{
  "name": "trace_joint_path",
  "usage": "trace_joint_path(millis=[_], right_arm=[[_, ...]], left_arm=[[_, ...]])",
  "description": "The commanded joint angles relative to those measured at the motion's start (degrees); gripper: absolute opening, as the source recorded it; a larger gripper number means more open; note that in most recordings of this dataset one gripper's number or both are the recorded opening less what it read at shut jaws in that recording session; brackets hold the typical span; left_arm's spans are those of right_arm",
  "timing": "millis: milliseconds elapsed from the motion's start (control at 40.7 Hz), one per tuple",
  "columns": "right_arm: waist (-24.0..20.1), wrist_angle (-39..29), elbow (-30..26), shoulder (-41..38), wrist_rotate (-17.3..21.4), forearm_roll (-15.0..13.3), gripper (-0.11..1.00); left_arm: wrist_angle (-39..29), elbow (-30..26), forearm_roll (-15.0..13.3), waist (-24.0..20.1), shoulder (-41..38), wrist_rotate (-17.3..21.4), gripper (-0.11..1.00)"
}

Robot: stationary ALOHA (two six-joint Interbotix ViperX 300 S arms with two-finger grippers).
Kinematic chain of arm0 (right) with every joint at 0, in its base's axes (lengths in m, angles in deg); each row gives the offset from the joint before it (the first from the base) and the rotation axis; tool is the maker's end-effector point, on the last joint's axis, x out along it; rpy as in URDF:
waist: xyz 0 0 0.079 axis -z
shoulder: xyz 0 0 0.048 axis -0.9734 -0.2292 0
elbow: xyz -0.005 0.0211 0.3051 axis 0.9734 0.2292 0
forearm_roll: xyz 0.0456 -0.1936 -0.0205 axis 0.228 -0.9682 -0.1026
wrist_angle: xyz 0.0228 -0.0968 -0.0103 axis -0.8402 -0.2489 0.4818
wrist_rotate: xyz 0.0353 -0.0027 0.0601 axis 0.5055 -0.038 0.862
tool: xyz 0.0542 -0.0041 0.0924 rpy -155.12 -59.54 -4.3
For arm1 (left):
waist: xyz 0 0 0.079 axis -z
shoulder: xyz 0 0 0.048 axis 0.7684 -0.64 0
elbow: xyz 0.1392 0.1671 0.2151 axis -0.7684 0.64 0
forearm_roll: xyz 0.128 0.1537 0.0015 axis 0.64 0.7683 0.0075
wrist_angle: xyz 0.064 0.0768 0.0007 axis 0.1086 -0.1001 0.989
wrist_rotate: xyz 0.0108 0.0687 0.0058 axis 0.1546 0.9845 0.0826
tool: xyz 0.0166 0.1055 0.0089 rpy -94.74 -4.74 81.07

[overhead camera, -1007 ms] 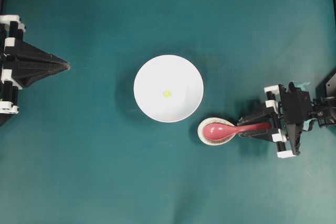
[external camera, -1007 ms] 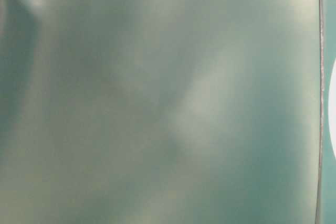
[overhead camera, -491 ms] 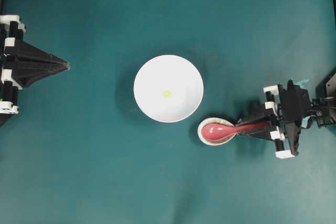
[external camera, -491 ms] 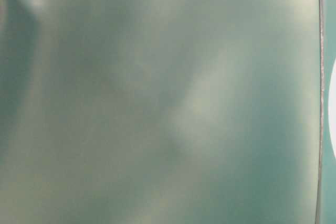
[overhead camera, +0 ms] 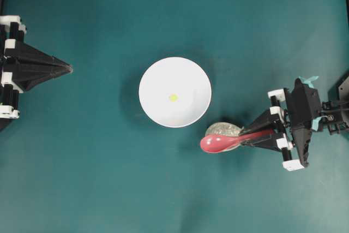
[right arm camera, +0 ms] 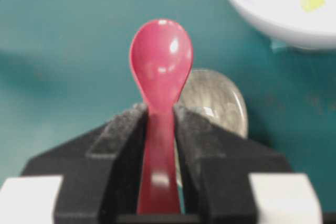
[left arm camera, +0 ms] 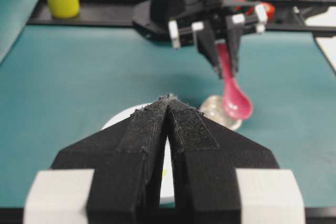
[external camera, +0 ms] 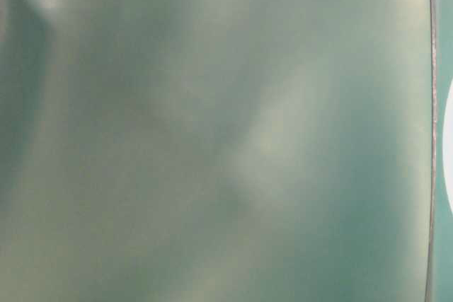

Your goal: Scoop the yellow hexagonal prism block from the bowl with a spoon using the right arm.

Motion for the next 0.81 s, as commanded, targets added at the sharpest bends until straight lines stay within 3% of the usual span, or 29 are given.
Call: trace_joint_path(millis=[0,319,786], right_arm=[[1.1,-6.7,-3.2,3.9,0.0,0.2,0.24],[7.9,-28.1,-12.1,11.1,-1.6,-0.2,0.24],[17.1,-53.3,-25.4,10.3,-1.6,-0.4,0.24]], left_arm=[[0.3,-1.0,0.2,-0.1,-0.4,0.0,-0.01],[0.2,-1.0,0.2,-0.1,-0.3,0.0,-0.01],[0.2,-1.0,0.2,-0.1,-0.3,0.0,-0.01]])
